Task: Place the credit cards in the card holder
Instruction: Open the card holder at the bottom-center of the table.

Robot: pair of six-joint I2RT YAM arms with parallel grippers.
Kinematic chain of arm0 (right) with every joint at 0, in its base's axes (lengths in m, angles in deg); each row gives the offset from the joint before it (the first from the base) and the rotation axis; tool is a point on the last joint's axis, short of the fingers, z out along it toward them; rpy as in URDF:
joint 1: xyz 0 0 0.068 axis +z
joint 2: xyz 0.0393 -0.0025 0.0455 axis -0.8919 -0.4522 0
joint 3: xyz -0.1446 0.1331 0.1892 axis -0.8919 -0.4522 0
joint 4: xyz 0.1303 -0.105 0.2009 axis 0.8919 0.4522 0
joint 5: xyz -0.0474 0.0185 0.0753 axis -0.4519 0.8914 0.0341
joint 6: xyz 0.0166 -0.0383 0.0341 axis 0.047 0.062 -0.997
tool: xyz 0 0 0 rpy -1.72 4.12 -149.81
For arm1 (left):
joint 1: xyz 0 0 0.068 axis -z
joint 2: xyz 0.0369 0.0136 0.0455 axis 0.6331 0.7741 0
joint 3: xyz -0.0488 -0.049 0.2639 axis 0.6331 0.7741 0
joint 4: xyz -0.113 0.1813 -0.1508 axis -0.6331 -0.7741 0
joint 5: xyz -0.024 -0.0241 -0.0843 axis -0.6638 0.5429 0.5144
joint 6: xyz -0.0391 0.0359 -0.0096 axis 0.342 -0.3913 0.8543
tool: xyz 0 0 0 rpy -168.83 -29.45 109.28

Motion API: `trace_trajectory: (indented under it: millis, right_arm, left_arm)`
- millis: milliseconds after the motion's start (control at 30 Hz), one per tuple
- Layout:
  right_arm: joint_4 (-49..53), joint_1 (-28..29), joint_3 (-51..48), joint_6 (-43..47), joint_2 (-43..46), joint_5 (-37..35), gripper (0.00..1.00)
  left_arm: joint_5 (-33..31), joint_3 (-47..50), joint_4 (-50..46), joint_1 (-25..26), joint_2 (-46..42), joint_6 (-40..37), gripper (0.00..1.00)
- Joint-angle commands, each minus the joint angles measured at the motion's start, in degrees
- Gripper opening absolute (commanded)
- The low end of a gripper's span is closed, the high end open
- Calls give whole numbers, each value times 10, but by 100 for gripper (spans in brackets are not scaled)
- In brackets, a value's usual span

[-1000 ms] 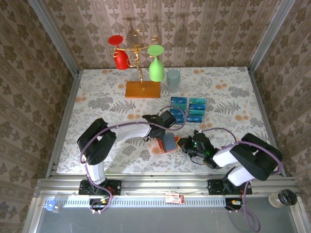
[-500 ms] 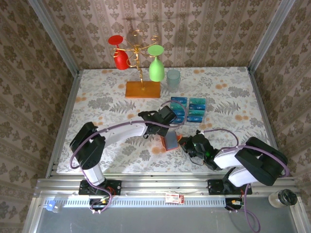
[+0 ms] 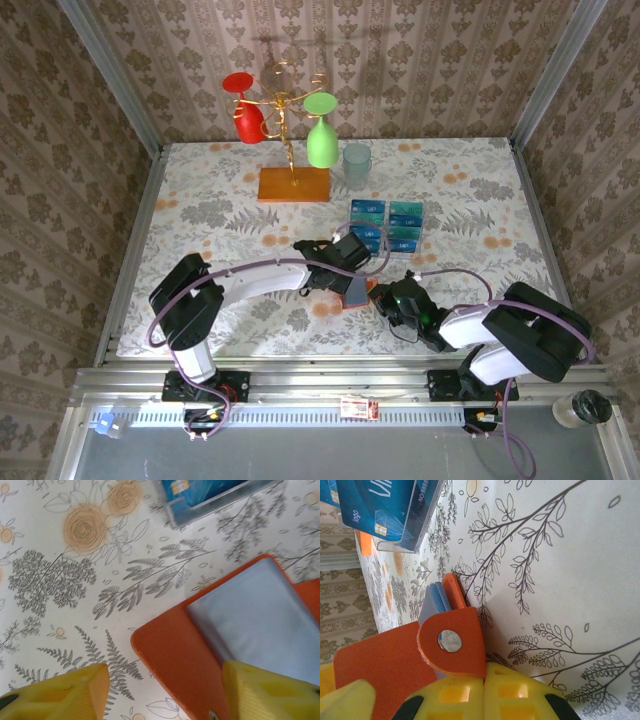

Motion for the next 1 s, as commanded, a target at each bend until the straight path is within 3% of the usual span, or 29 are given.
trace_trajectory:
  millis: [0,333,633,767,967]
  right_arm:
    - [6,5,2,-6,3,-38,0]
    - [18,5,-3,-5,6,-37,0]
    - [28,5,-5,-3,13,-36,0]
    - [33,7,-2,-2,16,-37,0]
    - [37,12,-2,-4,16,-40,0]
  left_arm:
    - [-47,25,-21,2,0,18,59]
    - [-75,59,2,-2,6,23,51]
    - [-69,-8,-60,-5,73,-6,47]
    - [-46,-20,-63,-9,85,-1,46]
    - [15,-8,-24,-22,76,20,33]
